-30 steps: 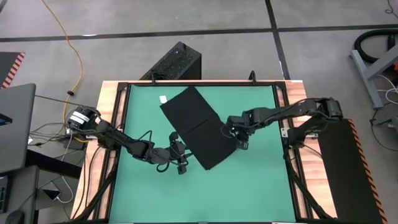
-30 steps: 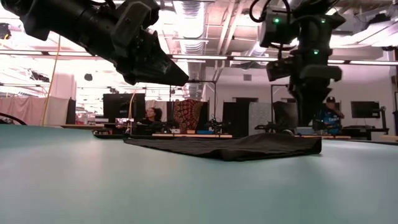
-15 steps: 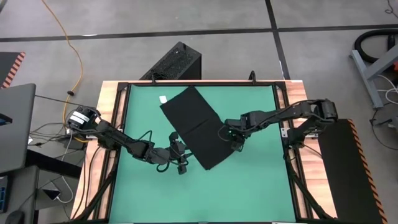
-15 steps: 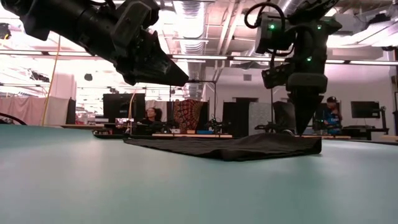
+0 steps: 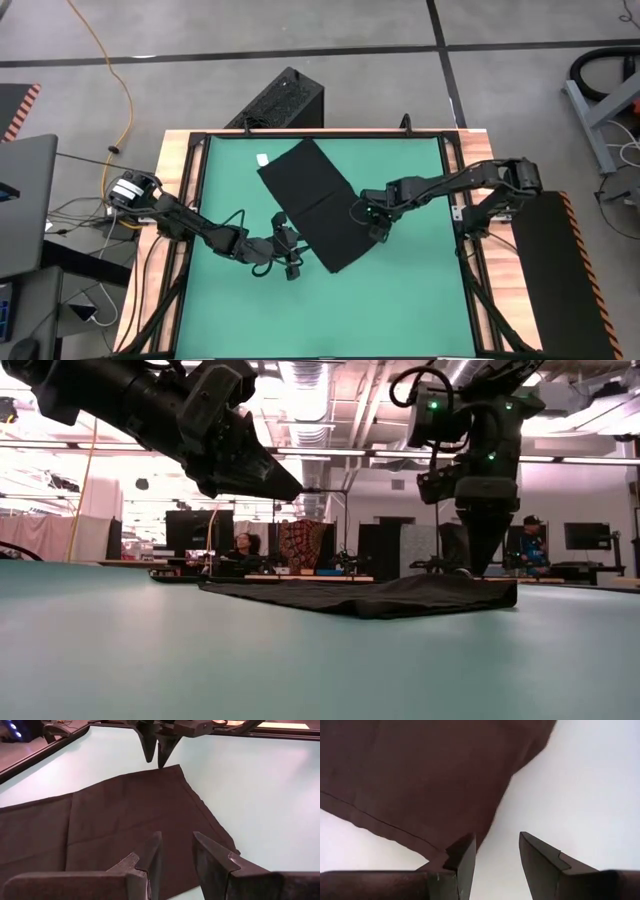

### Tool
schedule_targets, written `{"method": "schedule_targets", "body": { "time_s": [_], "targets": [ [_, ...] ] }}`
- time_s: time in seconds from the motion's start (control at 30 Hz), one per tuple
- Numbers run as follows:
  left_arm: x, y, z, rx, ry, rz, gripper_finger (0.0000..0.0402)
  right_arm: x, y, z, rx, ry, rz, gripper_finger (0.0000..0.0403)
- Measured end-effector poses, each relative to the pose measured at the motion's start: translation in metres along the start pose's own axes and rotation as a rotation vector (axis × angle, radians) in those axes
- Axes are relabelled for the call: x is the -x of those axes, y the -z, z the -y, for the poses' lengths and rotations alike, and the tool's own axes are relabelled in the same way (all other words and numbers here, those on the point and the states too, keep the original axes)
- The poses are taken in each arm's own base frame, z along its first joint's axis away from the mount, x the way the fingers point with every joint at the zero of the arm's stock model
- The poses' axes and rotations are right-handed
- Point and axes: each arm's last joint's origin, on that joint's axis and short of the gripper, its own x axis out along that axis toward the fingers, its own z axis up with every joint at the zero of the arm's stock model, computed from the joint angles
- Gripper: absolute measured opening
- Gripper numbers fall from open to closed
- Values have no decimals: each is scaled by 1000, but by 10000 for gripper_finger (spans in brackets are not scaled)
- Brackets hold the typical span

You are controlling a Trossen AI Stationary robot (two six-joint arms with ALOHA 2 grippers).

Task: Roll towel into tight, uniform cylinder
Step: Roll the black towel

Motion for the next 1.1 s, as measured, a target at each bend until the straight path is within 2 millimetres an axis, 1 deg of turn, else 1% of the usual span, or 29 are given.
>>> {"method": "schedule_targets", "body": {
  "time_s": [0.23,0.37,0.5,0.6,0.67,0.73,0.83,0.9,0.97,1.0,1.03,1.1],
  "targets": [
    [0,0,0,-1,1,-1,96,0,-1,-1,-2,-4,14,173],
    [0,0,1,-1,30,-7,96,0,-1,-1,-1,-2,13,173],
    [0,0,1,-1,35,-8,96,-5,-2,-1,1,4,-2,173],
    [0,1,1,-4,34,-12,96,-13,-4,-3,5,10,-15,173],
    [0,1,1,-5,34,-13,96,-21,-4,-3,40,17,-39,173],
    [0,1,1,-10,32,-21,96,-23,-3,-4,47,17,-53,168],
    [0,2,1,-11,31,-24,96,-23,-3,-4,49,9,-65,137],
    [0,2,1,-12,31,-25,96,-23,-2,-4,49,7,-67,95],
    [0,2,1,-13,31,-26,96,-21,-3,-4,48,4,-58,40],
    [0,2,1,-12,31,-26,96,-19,-3,-4,42,0,-45,21],
    [0,2,1,-12,31,-25,96,-18,-4,-4,21,-4,-30,15],
    [0,1,1,-8,31,-21,96,-14,-5,-4,-33,-17,-2,14]
  ]
}}
